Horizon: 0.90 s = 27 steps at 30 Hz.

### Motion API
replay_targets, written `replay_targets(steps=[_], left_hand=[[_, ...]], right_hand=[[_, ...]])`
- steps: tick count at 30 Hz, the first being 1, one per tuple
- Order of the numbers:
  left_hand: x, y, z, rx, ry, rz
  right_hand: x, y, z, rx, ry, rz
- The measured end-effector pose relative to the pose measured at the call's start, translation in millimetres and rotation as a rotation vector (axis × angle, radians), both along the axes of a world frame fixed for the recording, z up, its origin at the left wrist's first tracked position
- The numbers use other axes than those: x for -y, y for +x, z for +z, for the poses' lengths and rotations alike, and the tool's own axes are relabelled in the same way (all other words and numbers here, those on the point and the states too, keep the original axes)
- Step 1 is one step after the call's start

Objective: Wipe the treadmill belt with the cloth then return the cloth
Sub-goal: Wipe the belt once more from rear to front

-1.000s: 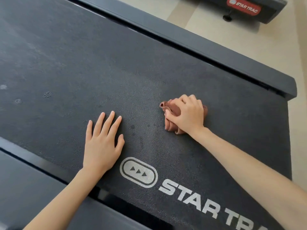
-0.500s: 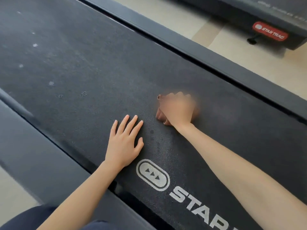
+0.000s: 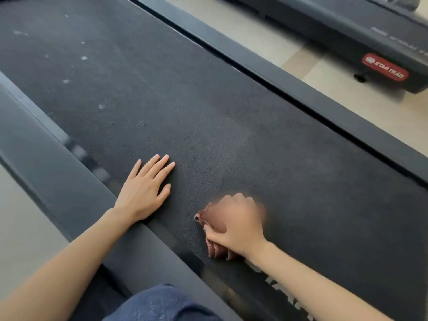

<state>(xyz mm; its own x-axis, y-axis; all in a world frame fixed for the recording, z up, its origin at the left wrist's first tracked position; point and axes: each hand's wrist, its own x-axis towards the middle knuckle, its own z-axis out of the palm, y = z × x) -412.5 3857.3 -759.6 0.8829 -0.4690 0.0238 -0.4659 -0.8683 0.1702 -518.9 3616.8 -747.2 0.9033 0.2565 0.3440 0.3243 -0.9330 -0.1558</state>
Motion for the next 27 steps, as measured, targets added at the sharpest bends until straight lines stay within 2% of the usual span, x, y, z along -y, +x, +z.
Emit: replay_targets(steps=[3, 5, 9, 13, 15, 18, 22, 27], left_hand=[[3, 0, -1, 0.001, -0.009, -0.009], [2, 0, -2, 0.002, -0.008, -0.005], [0, 1, -2, -0.004, -0.001, -0.003], [2, 1, 3, -0.014, -0.005, -0.002], [2, 0, 3, -0.02, -0.006, 0.0], [1, -1, 3, -0.022, 0.0, -0.001], [0, -8, 4, -0.047, -0.002, -0.026], [-21, -25, -1, -0.046, 0.019, -0.173]], right_hand=[[3, 31, -3, 0.054, 0.01, 0.048], [2, 55, -4, 0.053, 0.014, 0.0], [-10, 123, 5, -0.007, 0.0, -0.234], [-27, 153, 11, -0.215, -0.06, -0.462], [-29, 135, 9, -0.155, -0.032, -0.402], [-21, 83, 6, -0.062, 0.012, -0.173], [13, -2, 13, -0.135, 0.049, 0.1], [49, -80, 12, -0.098, 0.021, 0.161]])
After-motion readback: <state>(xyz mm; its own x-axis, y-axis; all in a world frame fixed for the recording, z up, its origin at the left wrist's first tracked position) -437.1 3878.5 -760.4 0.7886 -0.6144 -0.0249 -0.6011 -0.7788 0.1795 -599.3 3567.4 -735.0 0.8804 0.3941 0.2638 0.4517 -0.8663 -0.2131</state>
